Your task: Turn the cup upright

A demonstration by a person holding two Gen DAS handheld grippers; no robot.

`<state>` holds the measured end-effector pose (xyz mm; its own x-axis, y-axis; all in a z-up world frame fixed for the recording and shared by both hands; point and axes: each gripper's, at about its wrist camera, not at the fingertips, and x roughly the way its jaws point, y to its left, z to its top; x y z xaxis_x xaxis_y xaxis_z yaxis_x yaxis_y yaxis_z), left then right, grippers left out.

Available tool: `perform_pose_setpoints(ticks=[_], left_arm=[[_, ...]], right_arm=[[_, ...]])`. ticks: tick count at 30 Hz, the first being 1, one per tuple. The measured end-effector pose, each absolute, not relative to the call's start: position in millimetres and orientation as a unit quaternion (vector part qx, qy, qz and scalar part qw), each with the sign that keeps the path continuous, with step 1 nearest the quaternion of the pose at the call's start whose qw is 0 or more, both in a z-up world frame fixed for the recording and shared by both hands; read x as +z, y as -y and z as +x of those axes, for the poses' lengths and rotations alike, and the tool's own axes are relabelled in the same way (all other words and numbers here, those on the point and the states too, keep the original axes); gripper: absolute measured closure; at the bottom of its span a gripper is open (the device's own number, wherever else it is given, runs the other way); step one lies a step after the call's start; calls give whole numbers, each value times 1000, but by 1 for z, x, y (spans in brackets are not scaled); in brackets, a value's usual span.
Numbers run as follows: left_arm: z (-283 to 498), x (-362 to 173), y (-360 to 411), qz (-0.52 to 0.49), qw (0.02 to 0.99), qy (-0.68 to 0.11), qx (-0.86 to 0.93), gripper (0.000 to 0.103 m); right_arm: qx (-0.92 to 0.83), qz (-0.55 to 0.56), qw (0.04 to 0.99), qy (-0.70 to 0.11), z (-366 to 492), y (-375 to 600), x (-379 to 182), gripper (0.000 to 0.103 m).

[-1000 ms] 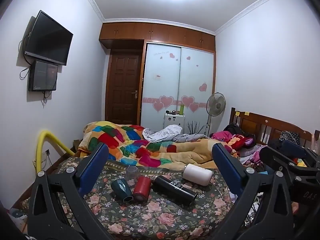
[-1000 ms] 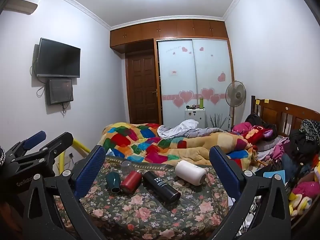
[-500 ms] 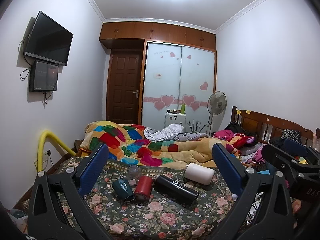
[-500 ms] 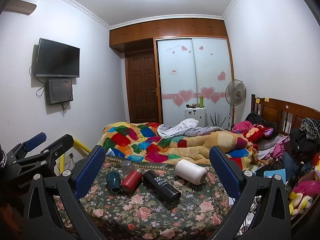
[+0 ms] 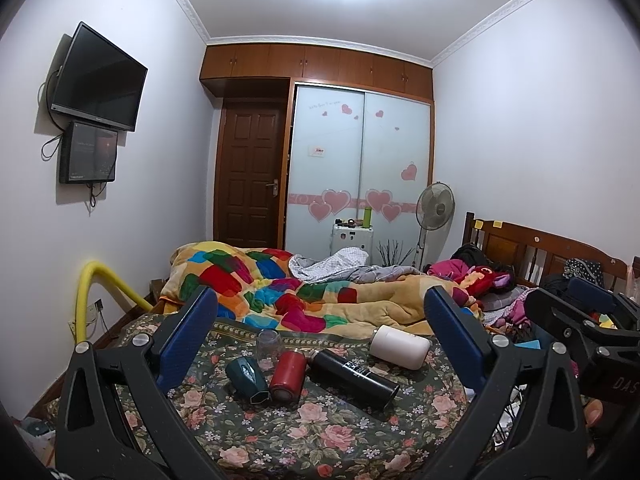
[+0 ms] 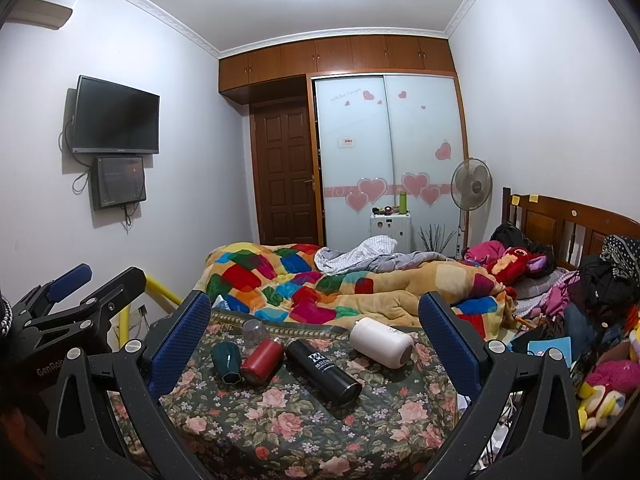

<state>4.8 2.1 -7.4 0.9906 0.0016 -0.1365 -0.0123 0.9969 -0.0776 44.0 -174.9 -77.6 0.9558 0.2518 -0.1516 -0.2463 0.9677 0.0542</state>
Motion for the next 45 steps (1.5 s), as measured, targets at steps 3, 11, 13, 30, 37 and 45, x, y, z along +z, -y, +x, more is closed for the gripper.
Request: perform_pose_setpoints(ticks=[3,11,13,30,37,45], left_arm=[[5,-7,-3,-39,997,-69,3,0],[6,-7,-3,-40,997,-67,3,0],[6,-6,-3,-40,997,-68,3,0],[5,-5,0,-38,997,-64,1,0],[6,-5,2,-39,997,-64,0,0],[20,-8,-1,-43,996,-74,2,0]], right_arm=[[125,17,989,-80,44,175,-75,0],[125,17,989,-79,44,175,-80,0],[124,17,989,-78,44,176,-80,0],[124,17,989,-79,44,176,-81,0],[124,18,989,-84,47,178,-83,0],[121,14,987,-100,59,178,-83,0]])
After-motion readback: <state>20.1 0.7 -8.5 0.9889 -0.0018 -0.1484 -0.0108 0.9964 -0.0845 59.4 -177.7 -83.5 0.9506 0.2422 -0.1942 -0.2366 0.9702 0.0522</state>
